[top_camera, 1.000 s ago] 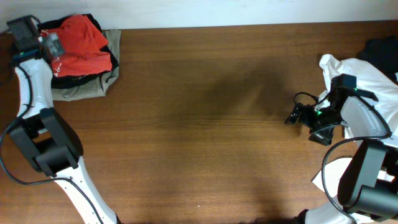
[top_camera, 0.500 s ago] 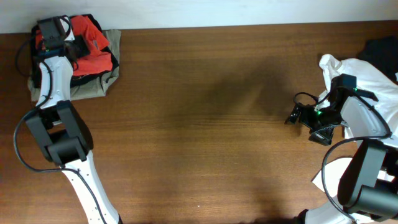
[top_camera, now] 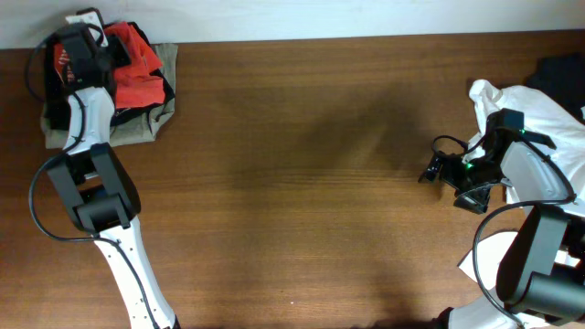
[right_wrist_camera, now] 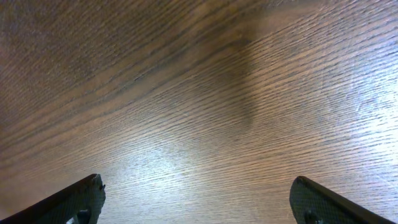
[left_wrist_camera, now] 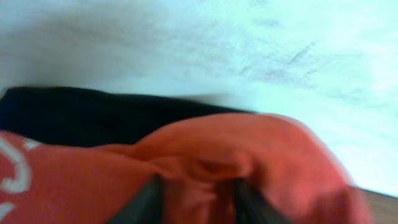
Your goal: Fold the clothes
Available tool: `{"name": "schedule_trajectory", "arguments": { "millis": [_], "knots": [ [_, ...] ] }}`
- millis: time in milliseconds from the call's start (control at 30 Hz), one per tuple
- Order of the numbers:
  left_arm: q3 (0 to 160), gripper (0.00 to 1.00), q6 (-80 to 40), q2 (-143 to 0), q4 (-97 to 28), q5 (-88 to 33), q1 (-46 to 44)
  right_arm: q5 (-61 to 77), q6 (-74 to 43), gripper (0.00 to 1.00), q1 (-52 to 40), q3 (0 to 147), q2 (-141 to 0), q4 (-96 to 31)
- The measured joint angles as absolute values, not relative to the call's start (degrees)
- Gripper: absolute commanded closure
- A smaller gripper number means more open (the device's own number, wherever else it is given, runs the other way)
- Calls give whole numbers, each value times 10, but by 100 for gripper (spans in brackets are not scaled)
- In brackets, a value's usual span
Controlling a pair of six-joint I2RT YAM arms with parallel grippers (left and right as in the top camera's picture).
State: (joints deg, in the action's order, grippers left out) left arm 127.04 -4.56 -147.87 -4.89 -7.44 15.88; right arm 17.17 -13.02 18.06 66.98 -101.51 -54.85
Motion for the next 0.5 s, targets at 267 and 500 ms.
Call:
{"name": "schedule_trajectory", "arguments": {
  "millis": [267, 500],
  "knots": [
    [1356, 1, -89, -1373, -131, -333, 158, 172, -131, 1, 181, 670, -1015, -546],
    [1360, 1, -93, -1360, -232, -438, 158, 343, -91, 1, 181, 674, -1013, -569]
  ]
}}
